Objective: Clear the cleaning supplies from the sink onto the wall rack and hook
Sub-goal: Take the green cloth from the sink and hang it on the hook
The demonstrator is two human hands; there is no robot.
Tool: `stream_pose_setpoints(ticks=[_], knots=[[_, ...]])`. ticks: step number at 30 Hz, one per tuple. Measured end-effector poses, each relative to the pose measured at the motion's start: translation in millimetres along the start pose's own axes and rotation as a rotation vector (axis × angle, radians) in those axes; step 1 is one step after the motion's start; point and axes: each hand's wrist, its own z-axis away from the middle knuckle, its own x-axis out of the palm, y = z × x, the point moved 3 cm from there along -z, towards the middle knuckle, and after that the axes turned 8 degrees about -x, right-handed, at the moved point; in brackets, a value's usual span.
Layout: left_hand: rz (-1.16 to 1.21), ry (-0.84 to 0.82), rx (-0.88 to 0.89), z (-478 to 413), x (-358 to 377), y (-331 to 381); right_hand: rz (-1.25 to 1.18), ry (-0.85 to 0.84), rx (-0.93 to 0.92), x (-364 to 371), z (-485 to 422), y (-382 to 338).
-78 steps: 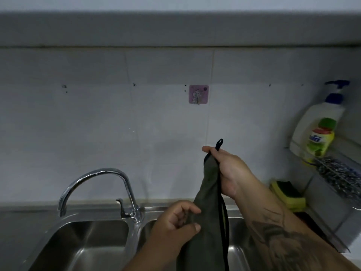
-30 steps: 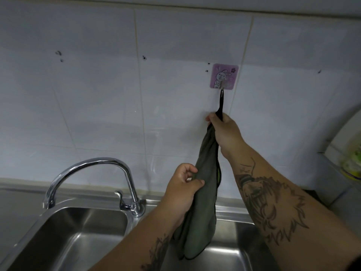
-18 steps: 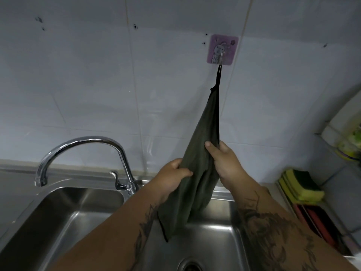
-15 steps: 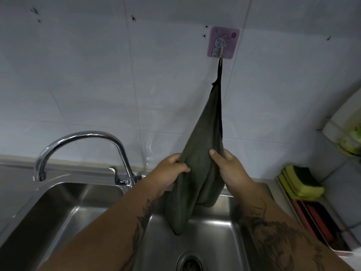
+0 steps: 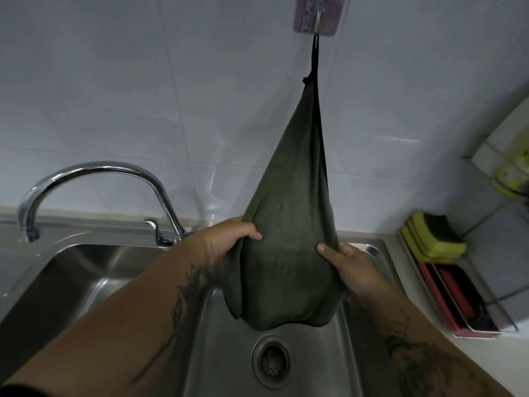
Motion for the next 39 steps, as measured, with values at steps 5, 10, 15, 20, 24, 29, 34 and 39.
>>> stream_pose_setpoints(ticks=[5, 10, 15, 20, 24, 29, 34, 39], knots=[[-0.353, 0.081, -0.153, 12, -37, -32, 0.02, 0.023, 0.049, -27, -1, 8], [-0.578, 0.291, -0.144, 29, -91, -69, 0.144, -0.014, 0.061, -55, 4, 9], [-0.527, 0.437, -0.081, 53, -135, -113, 0.306, 0.066, 0.048, -86, 3, 8], [-0.437, 0.425, -0.059, 60, -135, -125, 0.398, 0.06, 0.018, -99, 4, 4], [-0.321, 0.365, -0.049, 41, -105, -106, 0.467, 0.122, 0.005, -116, 6, 2], [-0.425, 0.378, 0.166, -7, -53, -46, 0.437, 0.149, -0.013, -127, 19, -14], [-0.54, 0.406, 0.286, -58, -12, 14, 0.371, 0.148, -0.011, -138, 27, -17], [-0.313, 0.333, 0.307, -94, 7, 31, 0.291, 0.153, -0.022, -153, 34, -16]])
